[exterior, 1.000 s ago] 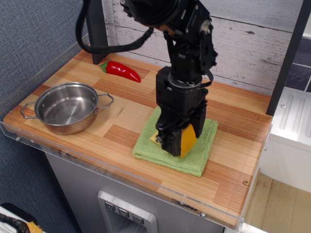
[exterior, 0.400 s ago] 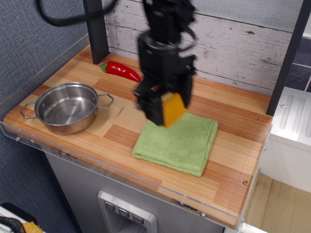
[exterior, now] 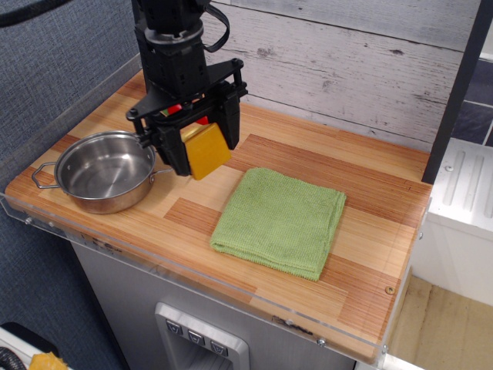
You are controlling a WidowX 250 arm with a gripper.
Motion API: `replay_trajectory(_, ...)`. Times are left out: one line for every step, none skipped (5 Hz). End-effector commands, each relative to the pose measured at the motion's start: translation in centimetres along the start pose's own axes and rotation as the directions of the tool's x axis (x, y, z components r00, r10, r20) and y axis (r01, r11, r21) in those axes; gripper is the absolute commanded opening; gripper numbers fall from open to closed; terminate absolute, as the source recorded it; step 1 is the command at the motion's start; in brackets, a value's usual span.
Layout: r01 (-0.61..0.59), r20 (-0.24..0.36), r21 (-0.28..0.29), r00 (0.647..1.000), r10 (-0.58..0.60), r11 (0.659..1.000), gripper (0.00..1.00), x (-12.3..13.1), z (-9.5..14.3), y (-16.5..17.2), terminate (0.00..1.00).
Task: Place the yellow cube in the silver pot.
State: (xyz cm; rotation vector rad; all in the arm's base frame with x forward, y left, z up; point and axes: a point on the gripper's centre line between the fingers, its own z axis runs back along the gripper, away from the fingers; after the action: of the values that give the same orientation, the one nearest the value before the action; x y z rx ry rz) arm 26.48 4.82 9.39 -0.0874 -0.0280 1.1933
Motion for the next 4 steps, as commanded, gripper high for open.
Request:
replay_trajectory(0.041, 0.066, 0.047, 0.997, -0.044, 0.998, 0.00, 5.6, 0.5, 1.4, 0.00)
replay_trajectory(0.040, 0.068, 0.087, 0.997, -0.046, 0.995, 0.00, 7.6, -0.2, 2.6, 0.00)
replay_trajectory(0.064, 0.068, 0.140, 0.995, -0.074, 0.988, 0.00, 8.6, -1.0, 3.7, 0.00)
replay_trajectory(0.049, 0.064, 0.158, 0.996, -0.060, 0.986, 0.00, 9.1, -1.6, 5.3, 0.00)
